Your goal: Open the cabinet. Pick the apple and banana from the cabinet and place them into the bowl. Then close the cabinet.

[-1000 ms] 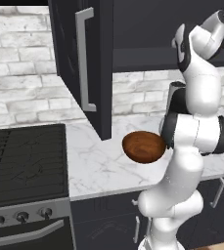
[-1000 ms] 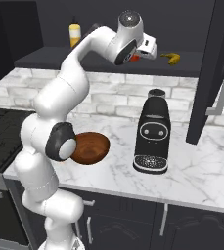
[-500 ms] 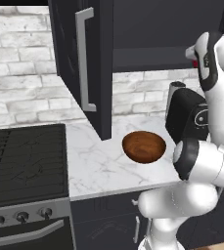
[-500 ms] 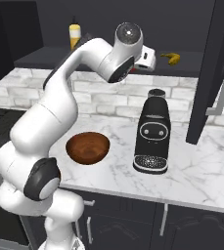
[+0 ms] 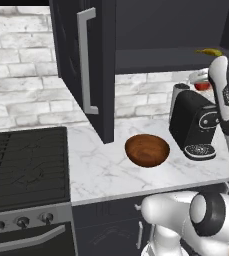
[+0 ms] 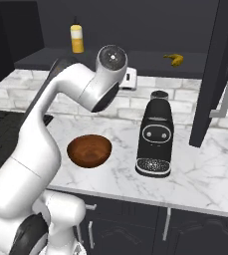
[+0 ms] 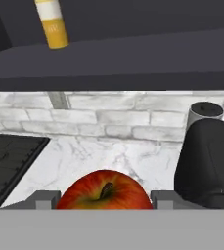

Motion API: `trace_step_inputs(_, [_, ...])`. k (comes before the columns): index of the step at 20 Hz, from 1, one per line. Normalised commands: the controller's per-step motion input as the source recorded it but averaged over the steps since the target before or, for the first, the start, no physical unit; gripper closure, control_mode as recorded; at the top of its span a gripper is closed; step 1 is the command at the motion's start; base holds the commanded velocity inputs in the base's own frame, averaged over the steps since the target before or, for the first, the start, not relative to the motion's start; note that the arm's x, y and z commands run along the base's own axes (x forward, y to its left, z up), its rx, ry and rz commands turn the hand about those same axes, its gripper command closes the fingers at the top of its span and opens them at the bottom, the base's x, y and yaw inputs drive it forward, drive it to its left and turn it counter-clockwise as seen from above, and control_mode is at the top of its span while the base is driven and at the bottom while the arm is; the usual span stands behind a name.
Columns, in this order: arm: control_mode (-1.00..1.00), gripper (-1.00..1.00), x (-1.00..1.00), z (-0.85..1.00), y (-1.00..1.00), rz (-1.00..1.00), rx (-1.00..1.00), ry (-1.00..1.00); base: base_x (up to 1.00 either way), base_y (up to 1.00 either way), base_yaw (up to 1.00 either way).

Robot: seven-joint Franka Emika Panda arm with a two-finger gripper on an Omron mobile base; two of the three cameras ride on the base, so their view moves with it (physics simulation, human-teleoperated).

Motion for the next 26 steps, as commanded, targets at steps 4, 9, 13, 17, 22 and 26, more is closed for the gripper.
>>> trace_step_inputs(4, [-1.0, 1.0, -0.47, -0.62, 0.83, 0.18, -0.07, 0.09, 0.0, 0.0, 0.0])
trace_step_inputs(9, [-1.0, 1.0, -0.3, -0.65, 0.73, 0.17, -0.07, 0.14, 0.0, 0.0, 0.0])
trace_step_inputs(13, [-1.0, 1.0, -0.01, -0.48, 0.44, 0.08, -0.12, 0.17, 0.0, 0.0, 0.0])
trace_step_inputs(17, [-1.0, 1.0, 0.06, -0.28, 0.22, 0.0, -0.11, 0.17, 0.0, 0.0, 0.0])
trace_step_inputs(22, [-1.0, 1.0, 0.1, -0.27, 0.11, 0.0, -0.13, 0.04, 0.0, 0.0, 0.0])
trace_step_inputs(26, [-1.0, 1.0, 0.06, -0.44, 0.01, 0.0, -0.14, 0.04, 0.0, 0.0, 0.0])
